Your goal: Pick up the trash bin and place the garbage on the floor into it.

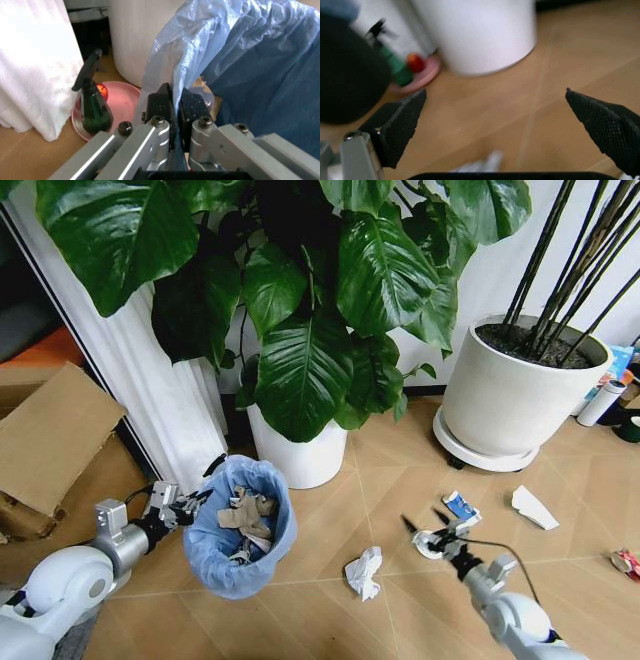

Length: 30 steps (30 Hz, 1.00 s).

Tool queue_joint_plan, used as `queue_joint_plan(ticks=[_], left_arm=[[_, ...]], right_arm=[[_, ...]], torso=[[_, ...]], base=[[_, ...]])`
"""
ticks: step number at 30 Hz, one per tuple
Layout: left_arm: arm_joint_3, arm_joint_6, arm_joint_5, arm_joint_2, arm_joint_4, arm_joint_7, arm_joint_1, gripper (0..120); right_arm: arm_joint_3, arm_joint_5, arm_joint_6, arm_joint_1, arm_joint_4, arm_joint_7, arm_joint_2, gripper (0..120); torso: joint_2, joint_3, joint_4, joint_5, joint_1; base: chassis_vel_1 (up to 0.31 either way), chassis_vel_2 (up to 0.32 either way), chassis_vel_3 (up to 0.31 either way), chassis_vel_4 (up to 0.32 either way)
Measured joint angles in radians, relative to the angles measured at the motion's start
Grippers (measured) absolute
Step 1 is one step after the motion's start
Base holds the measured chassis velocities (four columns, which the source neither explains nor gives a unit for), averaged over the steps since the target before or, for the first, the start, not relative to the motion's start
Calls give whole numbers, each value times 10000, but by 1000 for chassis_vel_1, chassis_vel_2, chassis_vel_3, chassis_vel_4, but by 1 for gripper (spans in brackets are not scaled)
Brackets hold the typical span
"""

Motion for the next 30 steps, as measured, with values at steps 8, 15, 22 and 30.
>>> queue_joint_plan(ticks=[8, 15, 22, 30], left_arm=[[26, 3, 22, 68, -30, 18, 11, 0], [2, -6, 156, -54, 13, 62, 58, 0], [-230, -19, 337, -251, 102, 64, 294, 0], [-274, -99, 736, -348, 215, 205, 546, 0]], right_arm=[[-876, 505, -305, -378, 746, 285, -1021, 100], [-922, 1063, -398, -1391, 2222, 331, -2974, 100], [-1276, 2144, -672, -1574, 3258, 300, -5148, 100], [-2037, 2162, -870, -970, 2327, -967, -5755, 100]], torso=[[0, 0, 1, 0, 0], [0, 0, -4, -7, 0], [0, 0, 2, -9, 0], [0, 1, -2, 0, 1]], base=[[0, 0, 0, 0], [0, 0, 0, 0], [0, 0, 0, 0], [0, 0, 0, 0]])
